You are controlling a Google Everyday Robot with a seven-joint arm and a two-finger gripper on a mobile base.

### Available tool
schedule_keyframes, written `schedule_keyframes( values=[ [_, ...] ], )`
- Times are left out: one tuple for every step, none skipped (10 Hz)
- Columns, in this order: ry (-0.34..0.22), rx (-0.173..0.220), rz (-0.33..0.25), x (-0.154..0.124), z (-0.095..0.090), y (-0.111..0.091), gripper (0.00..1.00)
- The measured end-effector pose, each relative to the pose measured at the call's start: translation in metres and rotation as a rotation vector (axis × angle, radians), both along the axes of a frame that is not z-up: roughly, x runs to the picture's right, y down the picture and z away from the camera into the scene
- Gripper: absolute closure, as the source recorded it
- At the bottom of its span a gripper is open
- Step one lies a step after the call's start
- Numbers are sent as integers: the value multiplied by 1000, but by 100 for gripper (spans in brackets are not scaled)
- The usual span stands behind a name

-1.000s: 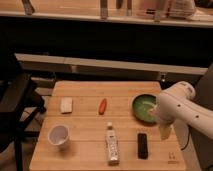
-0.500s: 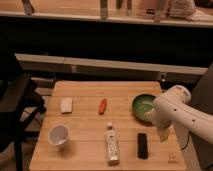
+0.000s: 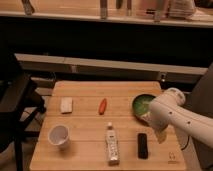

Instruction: Place the eraser on the white sponge

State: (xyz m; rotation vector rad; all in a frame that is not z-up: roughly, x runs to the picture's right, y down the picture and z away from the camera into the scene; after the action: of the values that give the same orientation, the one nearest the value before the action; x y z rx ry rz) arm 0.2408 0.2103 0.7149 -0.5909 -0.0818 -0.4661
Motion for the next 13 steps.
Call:
schedule_keyframes(
  values=[
    [-9,1,-15,-2,1,3,20],
    [-24,1,-40,-6,3,7,20],
    [-31,1,-55,-8,4,10,20],
    [-41,-2,-73,-11,4,13,20],
    [-48,-3,-87,-14,3,14,20],
    [-56,-4,-103,-16,3,16,20],
    [-65,-6,-114,-16,3,17,20],
    [-79,-8,-127,-17,7,21,20],
    [-94,-9,-142,-21,10,23,20],
    [-105,-10,-153,-23,11,24,20],
    [-110,-11,-158,-22,11,25,20],
    [-121,-11,-169,-24,11,27,20],
    [-133,-14,-182,-27,11,28,20]
  ],
)
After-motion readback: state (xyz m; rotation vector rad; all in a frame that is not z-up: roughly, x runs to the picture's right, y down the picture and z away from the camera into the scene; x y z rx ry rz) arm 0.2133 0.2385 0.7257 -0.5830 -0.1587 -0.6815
